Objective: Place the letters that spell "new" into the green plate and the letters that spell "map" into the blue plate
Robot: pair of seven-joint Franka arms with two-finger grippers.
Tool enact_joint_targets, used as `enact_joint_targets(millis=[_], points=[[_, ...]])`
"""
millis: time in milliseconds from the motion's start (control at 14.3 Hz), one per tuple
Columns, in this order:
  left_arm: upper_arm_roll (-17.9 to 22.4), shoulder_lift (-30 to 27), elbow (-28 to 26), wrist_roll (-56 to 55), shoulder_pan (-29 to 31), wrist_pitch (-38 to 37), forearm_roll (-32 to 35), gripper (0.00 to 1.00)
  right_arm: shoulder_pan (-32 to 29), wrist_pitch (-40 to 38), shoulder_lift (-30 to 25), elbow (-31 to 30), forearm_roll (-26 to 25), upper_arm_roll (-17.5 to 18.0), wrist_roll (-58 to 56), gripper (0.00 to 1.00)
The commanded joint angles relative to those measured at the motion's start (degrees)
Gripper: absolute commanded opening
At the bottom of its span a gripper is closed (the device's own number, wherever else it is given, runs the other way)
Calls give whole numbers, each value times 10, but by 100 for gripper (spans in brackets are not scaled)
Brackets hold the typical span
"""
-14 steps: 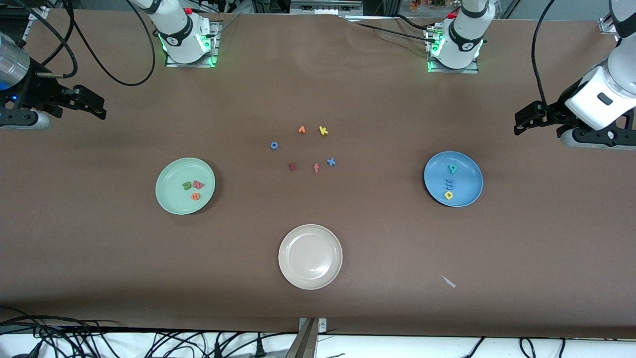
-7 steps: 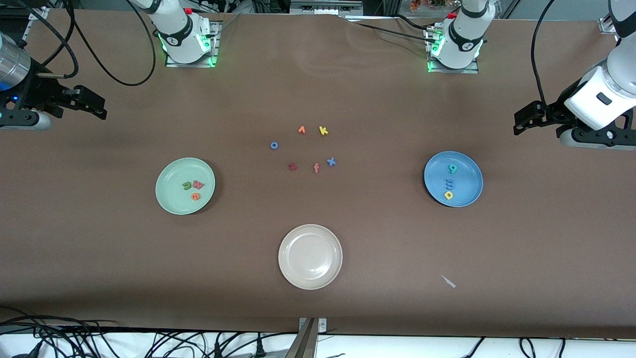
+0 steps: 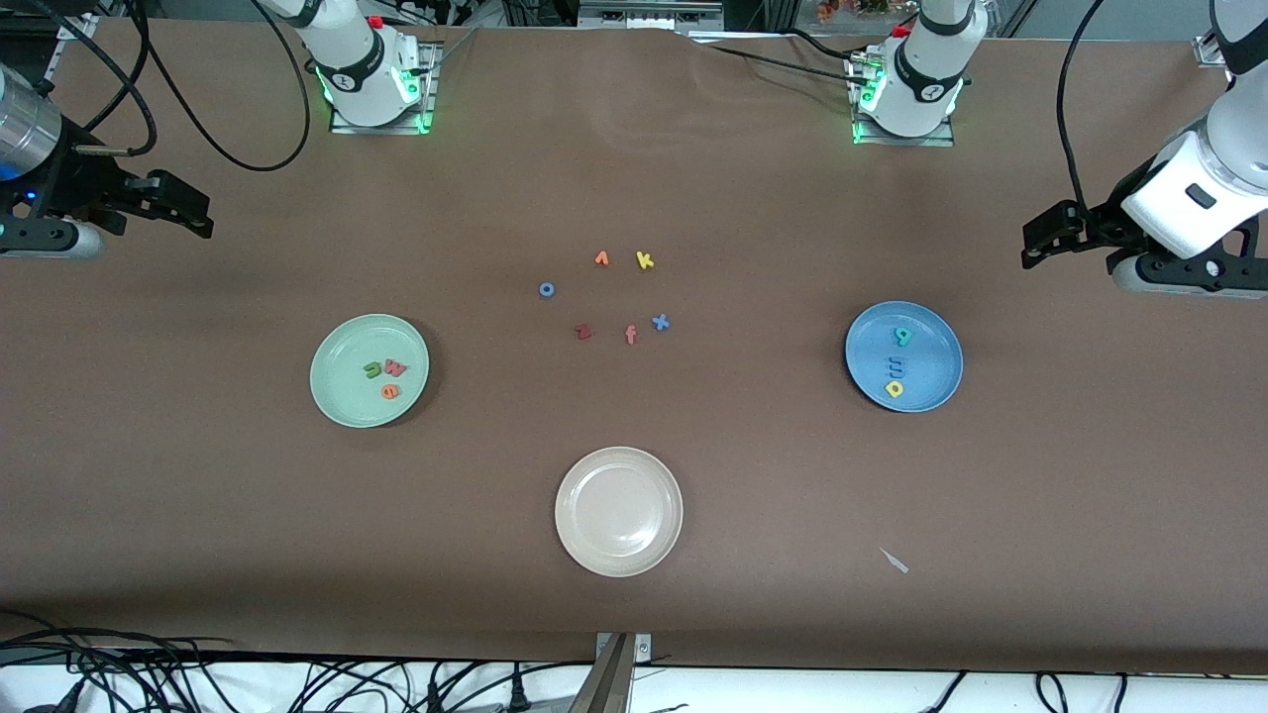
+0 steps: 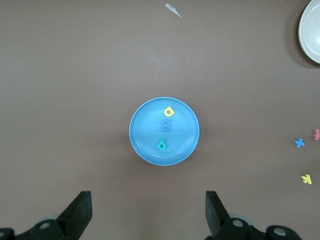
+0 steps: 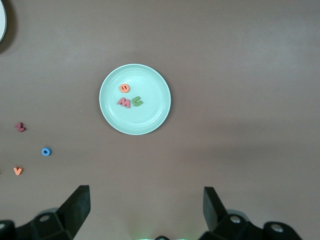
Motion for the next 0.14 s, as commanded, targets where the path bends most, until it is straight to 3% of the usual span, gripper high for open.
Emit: enact_joint_targets(millis=[0,70], points=[[-1,-1,9,1,-1,-10,2,100,-2,-8,-1,2,-6,3,-6,100],[-1,-1,9,1,-1,-10,2,100,-2,-8,-1,2,-6,3,-6,100]])
